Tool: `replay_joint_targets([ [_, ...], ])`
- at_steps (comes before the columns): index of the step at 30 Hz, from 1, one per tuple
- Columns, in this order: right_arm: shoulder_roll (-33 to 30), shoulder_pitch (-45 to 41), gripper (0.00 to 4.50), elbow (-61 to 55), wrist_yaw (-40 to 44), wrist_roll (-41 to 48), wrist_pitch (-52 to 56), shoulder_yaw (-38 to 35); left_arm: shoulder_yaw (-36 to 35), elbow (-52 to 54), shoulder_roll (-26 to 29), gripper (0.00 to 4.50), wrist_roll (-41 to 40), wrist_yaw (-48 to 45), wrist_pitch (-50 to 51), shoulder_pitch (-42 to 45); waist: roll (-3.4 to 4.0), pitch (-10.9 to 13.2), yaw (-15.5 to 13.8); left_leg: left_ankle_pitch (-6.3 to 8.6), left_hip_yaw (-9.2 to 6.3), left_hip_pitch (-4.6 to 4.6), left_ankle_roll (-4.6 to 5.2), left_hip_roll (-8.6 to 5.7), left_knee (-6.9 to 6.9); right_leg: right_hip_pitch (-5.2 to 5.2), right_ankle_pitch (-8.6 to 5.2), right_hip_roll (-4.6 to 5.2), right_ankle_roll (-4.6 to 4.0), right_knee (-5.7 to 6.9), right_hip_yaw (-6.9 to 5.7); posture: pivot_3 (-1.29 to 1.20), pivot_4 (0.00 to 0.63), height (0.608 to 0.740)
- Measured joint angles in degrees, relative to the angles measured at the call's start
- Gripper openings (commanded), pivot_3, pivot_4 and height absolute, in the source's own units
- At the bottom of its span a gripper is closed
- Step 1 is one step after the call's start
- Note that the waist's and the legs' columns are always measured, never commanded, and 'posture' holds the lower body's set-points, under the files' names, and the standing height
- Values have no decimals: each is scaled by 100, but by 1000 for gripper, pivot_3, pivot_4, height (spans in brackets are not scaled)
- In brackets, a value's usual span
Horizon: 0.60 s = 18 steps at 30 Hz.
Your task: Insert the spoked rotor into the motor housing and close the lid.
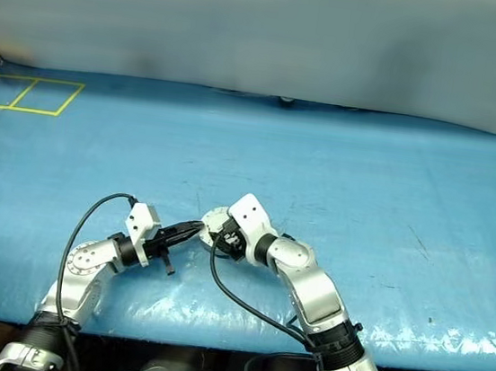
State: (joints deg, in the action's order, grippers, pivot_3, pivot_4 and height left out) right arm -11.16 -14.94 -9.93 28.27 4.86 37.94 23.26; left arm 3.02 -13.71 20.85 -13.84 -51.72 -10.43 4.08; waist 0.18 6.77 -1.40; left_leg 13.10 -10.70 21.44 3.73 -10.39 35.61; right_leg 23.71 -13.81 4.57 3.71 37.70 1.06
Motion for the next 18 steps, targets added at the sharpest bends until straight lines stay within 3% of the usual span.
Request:
replay_joint_targets([
  [7,-18,25,3017,-31,10,-1,0,-11,37,2,-4,0,21,34,-11,1,0,0,-23,0,0,-1,0,0,-1,-1,-1,0,-1,-1,0,0,150,740],
  [8,-27,30,3577,-44,19,-1,0,-10,42,2,-4,0,21,34,-14,2,-1,0,-26,0,0,-1,0,0,-1,-1,-1,1,-1,-1,0,0,150,740],
  [11,-91,117,4369,-169,37,0,-1,-10,84,10,-5,0,22,27,-20,-2,-3,1,-41,0,-1,1,0,-1,-4,0,-1,1,-1,-6,0,0,150,740],
  [18,-45,438,4442,-691,27,326,290,-337,166,41,-11,0,21,18,-43,-20,2,9,-90,3,-4,11,5,-1,-12,3,2,1,5,-29,-3,0,150,740],
])
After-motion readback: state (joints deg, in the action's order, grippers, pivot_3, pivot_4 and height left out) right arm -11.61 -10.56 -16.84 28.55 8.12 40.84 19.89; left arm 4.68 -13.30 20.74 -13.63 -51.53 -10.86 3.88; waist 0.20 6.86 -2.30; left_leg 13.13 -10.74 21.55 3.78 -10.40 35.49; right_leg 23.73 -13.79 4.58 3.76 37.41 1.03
